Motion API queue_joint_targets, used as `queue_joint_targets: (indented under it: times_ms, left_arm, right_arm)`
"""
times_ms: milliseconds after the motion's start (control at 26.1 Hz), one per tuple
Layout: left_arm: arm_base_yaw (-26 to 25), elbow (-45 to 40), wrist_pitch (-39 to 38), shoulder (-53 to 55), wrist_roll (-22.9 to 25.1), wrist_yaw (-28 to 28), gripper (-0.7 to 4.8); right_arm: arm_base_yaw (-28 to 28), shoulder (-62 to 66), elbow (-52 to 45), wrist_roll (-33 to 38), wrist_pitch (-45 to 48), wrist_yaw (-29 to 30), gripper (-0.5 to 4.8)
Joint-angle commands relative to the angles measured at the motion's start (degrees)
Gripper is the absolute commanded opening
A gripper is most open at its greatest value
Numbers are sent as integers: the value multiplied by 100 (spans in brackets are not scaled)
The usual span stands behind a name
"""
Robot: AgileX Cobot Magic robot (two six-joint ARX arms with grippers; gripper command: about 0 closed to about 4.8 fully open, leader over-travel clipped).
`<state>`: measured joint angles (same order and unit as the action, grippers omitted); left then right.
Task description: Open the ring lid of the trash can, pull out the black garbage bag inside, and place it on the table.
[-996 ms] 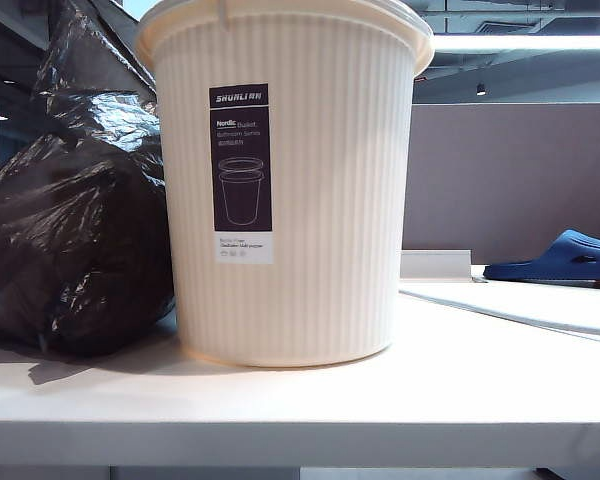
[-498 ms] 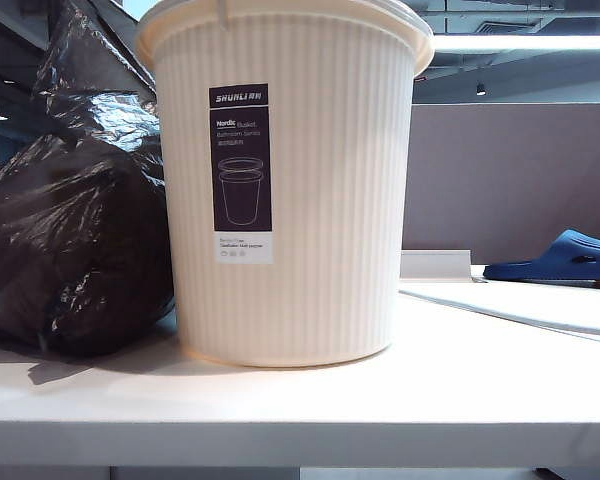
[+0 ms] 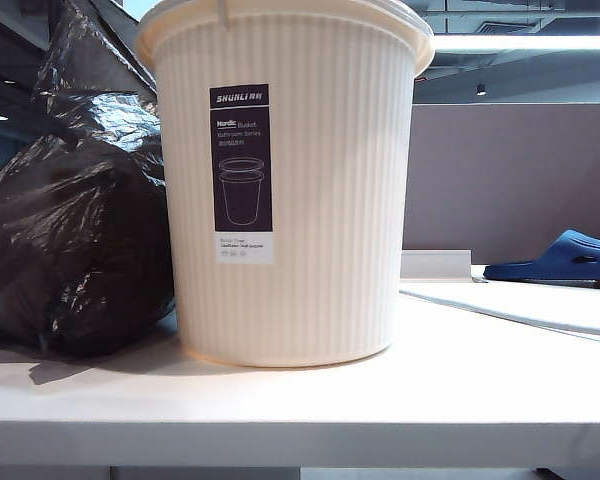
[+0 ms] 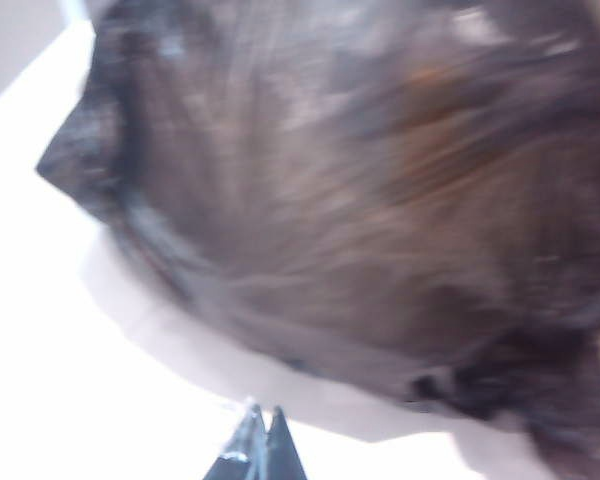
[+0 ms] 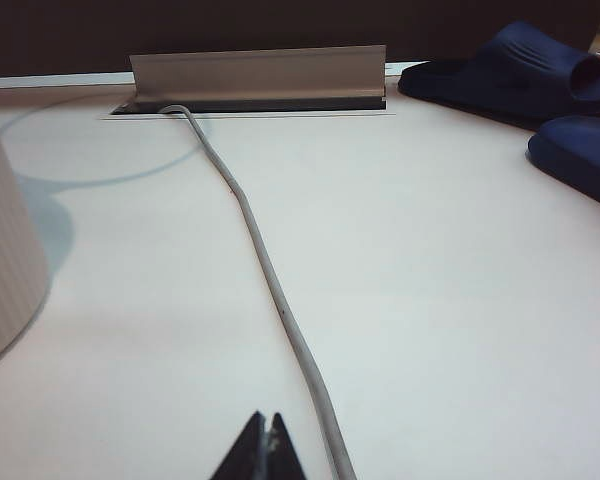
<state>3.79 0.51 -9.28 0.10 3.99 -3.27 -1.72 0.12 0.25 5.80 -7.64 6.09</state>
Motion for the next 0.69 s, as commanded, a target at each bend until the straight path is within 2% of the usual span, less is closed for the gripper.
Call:
queue_joint_targets:
  times_ms: [38,690]
  left_arm:
    - [-2,2,-129,4,31,214,-6]
    - [11,2,-125,4,9,179,-5]
  right_arm:
    - [-2,4,-4,20,57,4,-1]
    - [-2,4,-4,20,57,4,-1]
